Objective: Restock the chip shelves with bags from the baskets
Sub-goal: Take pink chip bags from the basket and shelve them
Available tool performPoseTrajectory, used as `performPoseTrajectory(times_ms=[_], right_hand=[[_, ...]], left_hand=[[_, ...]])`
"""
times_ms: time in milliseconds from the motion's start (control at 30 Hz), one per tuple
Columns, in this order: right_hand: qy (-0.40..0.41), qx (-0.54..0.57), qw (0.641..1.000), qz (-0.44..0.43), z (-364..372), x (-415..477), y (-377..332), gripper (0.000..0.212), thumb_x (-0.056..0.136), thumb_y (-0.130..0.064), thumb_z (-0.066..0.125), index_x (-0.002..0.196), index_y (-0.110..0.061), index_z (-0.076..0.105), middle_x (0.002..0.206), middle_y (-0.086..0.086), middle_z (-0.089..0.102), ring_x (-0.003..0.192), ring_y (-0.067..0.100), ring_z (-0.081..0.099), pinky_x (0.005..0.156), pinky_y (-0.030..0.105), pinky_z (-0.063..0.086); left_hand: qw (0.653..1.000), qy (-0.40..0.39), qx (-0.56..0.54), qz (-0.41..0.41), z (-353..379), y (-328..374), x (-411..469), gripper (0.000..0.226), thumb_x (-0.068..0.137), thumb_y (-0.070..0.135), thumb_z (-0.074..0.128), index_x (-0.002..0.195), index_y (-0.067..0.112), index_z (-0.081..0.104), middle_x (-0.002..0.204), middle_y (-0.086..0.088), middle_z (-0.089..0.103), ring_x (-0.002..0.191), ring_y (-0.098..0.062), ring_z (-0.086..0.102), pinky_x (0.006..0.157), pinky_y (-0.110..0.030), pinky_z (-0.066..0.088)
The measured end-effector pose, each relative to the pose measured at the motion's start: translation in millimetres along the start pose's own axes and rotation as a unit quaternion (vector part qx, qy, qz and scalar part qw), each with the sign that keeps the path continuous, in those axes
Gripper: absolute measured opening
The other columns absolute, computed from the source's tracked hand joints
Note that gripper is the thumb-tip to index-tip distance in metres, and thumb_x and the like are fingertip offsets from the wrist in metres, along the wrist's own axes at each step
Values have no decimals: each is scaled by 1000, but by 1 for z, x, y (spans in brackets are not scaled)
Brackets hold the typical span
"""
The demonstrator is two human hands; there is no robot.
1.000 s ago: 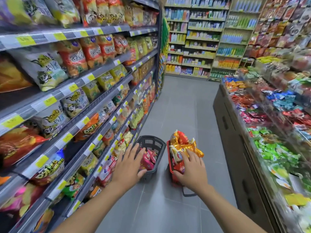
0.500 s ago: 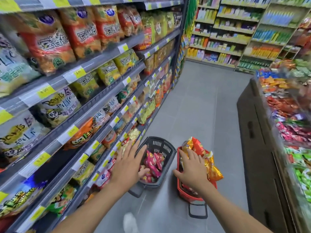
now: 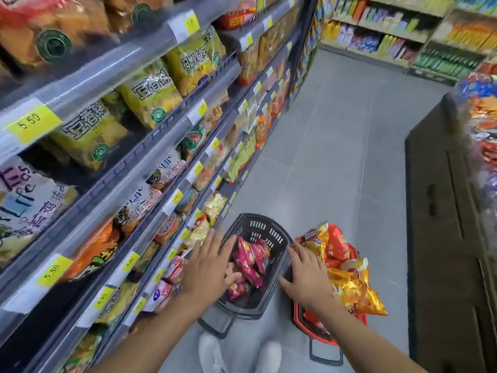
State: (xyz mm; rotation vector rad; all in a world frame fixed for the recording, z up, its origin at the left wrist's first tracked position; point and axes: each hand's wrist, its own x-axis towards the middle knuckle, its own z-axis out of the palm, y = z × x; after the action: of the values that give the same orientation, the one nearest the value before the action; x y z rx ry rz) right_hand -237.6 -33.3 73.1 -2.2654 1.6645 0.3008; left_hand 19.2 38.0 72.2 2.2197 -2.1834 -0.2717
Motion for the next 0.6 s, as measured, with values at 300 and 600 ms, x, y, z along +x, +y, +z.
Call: performPoseTrajectory(times_ms=[300, 600], right_hand=[[-135, 8, 991, -16, 74, 101, 32, 86, 93, -66, 49, 162, -24, 18, 168, 6, 21, 154, 28, 19, 125, 42, 18], [-213, 28, 976, -26, 170, 194, 53, 75, 96, -53, 56, 158, -21, 29, 157, 4, 39, 143, 26, 38, 116, 40, 37]], left_hand=[[995, -66, -47, -62, 76, -1, 73, 95, 89, 73, 60, 164, 24, 27, 171, -9, 23, 159, -33, 18, 125, -51, 16], [961, -118, -186, -167, 189, -10, 124, 84, 99, 62, 53, 165, 28, 15, 174, -1, 11, 161, -24, 6, 127, -49, 23]])
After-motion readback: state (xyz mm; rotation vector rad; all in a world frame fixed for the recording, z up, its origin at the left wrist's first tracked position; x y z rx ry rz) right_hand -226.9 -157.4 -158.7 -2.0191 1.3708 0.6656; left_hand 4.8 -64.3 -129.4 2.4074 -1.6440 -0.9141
